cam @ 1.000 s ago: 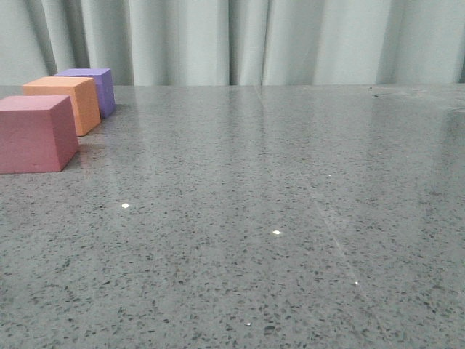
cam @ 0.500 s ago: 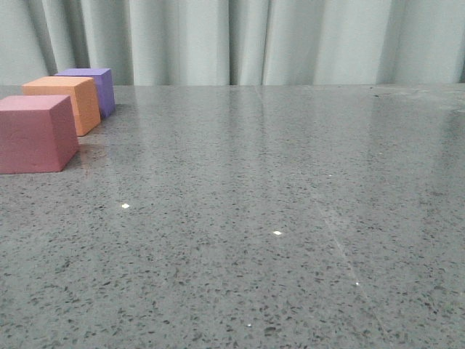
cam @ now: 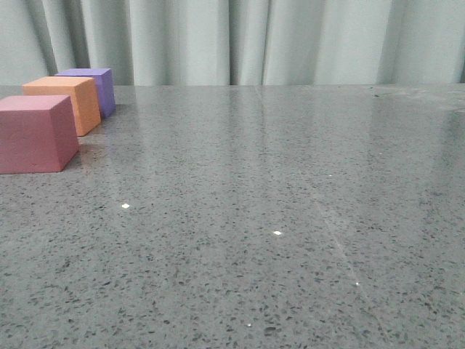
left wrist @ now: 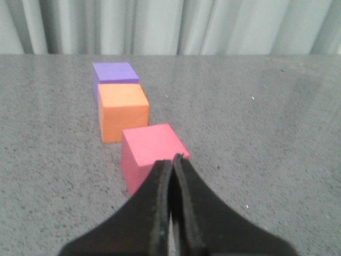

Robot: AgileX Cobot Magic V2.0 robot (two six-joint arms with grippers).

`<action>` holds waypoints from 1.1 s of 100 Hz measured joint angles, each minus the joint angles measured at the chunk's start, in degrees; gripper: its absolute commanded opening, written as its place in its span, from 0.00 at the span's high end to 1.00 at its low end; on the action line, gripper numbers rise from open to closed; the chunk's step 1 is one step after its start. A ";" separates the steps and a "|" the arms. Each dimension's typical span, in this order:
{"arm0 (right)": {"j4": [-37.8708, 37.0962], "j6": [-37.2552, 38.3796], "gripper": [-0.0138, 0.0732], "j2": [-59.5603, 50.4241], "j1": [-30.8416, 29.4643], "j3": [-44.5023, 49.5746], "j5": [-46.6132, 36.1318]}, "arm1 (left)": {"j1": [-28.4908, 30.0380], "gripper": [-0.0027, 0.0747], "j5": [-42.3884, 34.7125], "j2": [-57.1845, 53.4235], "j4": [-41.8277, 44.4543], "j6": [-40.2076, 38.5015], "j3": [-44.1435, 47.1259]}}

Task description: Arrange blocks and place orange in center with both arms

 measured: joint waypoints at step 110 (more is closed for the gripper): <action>0.00 0.00 0.98 0.00 0.00 0.12 -0.15 | 24.24 0.99 -15.02 -21.59 -19.33 27.61 23.53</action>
